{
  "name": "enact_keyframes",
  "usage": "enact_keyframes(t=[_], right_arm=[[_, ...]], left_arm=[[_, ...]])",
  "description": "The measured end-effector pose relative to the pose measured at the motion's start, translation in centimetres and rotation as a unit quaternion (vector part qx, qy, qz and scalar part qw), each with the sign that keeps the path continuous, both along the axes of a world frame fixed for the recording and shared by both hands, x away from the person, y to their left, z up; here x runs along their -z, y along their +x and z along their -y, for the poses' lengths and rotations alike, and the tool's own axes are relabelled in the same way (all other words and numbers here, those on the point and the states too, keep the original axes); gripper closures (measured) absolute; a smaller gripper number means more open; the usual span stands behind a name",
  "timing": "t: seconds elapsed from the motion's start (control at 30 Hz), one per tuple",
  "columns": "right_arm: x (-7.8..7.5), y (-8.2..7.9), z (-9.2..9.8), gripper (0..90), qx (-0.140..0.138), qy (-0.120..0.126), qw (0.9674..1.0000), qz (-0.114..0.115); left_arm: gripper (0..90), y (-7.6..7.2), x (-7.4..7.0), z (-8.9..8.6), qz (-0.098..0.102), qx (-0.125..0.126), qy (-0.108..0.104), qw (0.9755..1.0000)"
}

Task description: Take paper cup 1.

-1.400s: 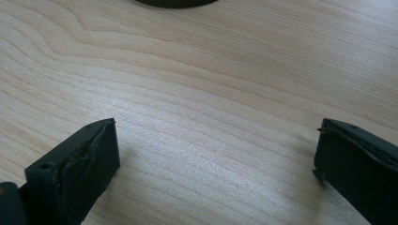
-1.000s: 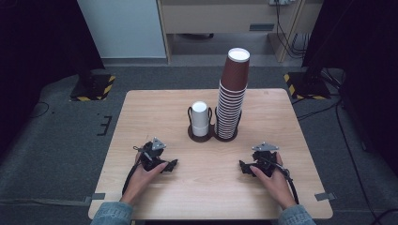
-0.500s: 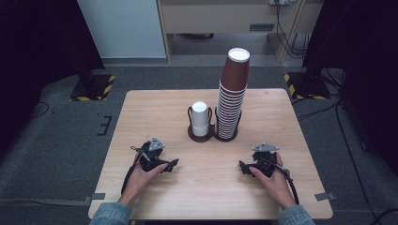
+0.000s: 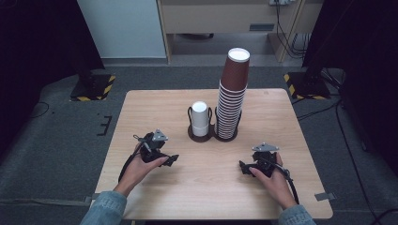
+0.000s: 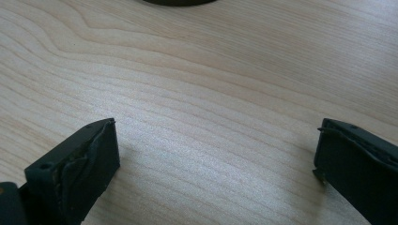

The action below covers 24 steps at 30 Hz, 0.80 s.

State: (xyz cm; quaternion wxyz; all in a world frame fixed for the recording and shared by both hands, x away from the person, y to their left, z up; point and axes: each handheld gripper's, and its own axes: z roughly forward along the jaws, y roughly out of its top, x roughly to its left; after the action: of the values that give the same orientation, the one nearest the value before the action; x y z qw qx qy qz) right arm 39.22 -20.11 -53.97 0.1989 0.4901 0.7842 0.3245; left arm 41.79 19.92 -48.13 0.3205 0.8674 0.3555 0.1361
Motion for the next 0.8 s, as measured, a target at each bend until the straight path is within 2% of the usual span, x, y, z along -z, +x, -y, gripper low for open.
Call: enact_keyframes(t=[0.1,0.23,0.27,0.43,0.6,0.7,0.73,0.8], right_arm=[[0.0,0.0,0.0,0.7,0.000,0.000,1.0000,0.000],[0.0,0.0,0.0,0.7,0.000,0.000,1.0000,0.000],[0.0,0.0,0.0,0.7,-0.001,-0.001,1.0000,0.000],[0.0,0.0,0.0,0.7,-0.001,-0.001,1.0000,0.000],[0.0,-0.1,-0.1,0.7,0.004,0.000,1.0000,0.000],[0.0,0.0,-0.1,0.6,0.003,0.000,1.0000,0.001],[0.0,0.0,-0.1,0.6,0.003,0.000,1.0000,0.001],[0.0,0.0,-0.1,0.6,0.003,-0.001,1.0000,0.001]], left_arm=[[5.2,0.7,-0.8,0.5,0.006,0.010,0.010,0.9999],[5.1,1.7,-1.7,1.2,0.011,0.014,0.004,0.9998],[4.7,2.2,-2.3,1.6,0.013,0.023,0.006,0.9996],[4.6,3.3,-3.6,1.9,0.017,0.025,0.002,0.9995],[4.4,4.5,-5.4,2.2,0.017,0.027,0.010,0.9994],[4.2,4.8,-5.9,2.3,0.017,0.032,0.007,0.9993],[4.2,5.0,-6.1,2.4,0.019,0.034,0.013,0.9992],[4.6,5.2,-6.7,2.9,0.025,0.036,-0.001,0.9990]])
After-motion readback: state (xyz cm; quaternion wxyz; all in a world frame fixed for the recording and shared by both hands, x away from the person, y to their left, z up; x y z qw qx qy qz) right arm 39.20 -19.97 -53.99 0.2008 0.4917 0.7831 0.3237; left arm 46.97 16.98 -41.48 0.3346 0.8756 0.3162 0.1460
